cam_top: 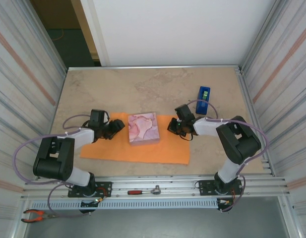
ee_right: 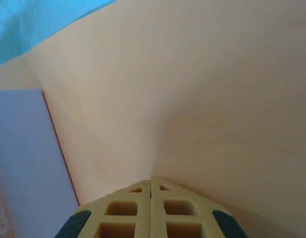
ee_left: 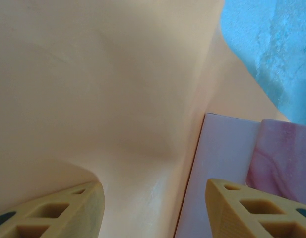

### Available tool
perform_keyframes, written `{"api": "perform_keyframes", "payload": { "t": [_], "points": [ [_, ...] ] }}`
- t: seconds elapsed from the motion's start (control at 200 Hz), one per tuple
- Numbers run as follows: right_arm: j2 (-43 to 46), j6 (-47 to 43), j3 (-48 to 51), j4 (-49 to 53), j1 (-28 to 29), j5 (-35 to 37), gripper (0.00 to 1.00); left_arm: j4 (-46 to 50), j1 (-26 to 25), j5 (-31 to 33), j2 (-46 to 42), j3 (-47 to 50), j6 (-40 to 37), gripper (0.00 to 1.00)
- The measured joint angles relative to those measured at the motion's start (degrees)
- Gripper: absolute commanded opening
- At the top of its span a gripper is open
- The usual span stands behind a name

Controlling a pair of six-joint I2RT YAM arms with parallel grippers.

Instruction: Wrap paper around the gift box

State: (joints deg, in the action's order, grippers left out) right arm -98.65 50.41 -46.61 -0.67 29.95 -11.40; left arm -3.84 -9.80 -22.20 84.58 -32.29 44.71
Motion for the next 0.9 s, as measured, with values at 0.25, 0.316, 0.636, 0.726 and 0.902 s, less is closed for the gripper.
{"api": "perform_keyframes", "payload": {
  "t": [0.25, 0.316, 0.636, 0.726, 0.902],
  "points": [
    [-8.9, -4.3, -11.7, 2.9, -4.1, -2.2, 0.06, -0.8, 0.1, 1.7, 6.0, -6.0, -1.2, 0.57],
    [-10.9, -5.6, -14.6, 3.8, -4.9, -2.2, 0.07, -0.4, 0.5, 2.2, 6.6, -7.1, -1.6, 0.58],
    [-7.9, -9.5, -16.7, 9.2, -4.9, -4.3, 0.50, 8.6, 3.0, 1.6, 0.7, -11.7, -5.5, 0.67],
    [-3.5, -9.8, -16.5, 9.8, -2.2, -4.3, 0.69, 8.9, 3.0, -0.8, -2.1, -12.3, -6.0, 0.70],
    [0.6, -9.3, -16.2, 8.5, 3.0, -3.8, 0.82, 9.6, 2.7, -5.2, -3.8, -11.5, -6.2, 0.72]
  ]
}}
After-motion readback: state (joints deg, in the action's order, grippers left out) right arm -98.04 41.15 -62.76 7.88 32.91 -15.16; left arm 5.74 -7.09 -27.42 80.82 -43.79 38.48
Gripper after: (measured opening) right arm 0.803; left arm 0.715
